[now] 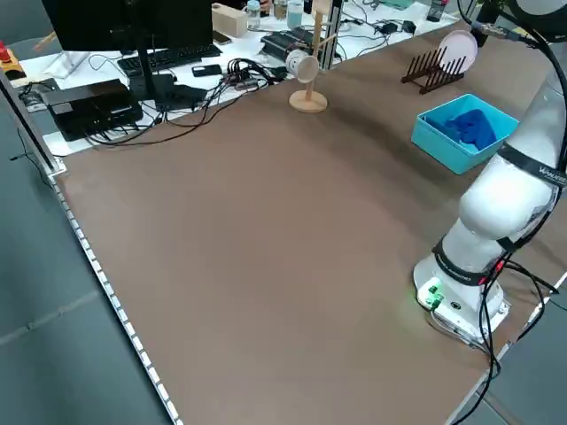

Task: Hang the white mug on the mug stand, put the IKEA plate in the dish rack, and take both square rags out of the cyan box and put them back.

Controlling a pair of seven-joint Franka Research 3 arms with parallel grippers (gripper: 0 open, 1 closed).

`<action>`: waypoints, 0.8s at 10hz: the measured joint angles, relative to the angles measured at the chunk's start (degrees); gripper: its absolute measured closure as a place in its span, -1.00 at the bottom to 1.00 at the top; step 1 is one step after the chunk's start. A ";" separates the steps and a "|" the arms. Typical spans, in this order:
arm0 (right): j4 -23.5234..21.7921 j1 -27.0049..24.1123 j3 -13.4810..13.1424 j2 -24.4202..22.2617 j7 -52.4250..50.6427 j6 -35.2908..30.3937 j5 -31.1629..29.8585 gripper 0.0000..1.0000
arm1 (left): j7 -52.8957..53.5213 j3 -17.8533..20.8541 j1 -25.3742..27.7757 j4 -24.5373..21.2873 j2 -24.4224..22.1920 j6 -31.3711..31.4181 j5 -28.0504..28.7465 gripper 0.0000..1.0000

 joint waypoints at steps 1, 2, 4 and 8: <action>4.10 -3.26 0.02 -0.08 -4.70 -4.50 -0.04 -1.00 | 0.00 -0.02 -0.01 0.04 0.00 0.00 0.00 -1.00; 7.45 -6.71 -0.01 -0.23 -8.58 -8.28 0.05 -1.00 | 0.00 -0.04 -0.01 0.07 0.00 0.00 -0.06 -1.00; 9.48 -9.15 0.14 -0.38 -10.81 -10.39 0.15 -1.00 | -0.03 -0.07 -0.03 0.07 0.02 0.00 -1.06 -1.00; 10.18 -9.00 1.27 -0.41 -10.75 -10.05 0.15 -1.00 | -0.07 -0.04 -0.04 0.07 0.05 0.02 -1.14 -0.99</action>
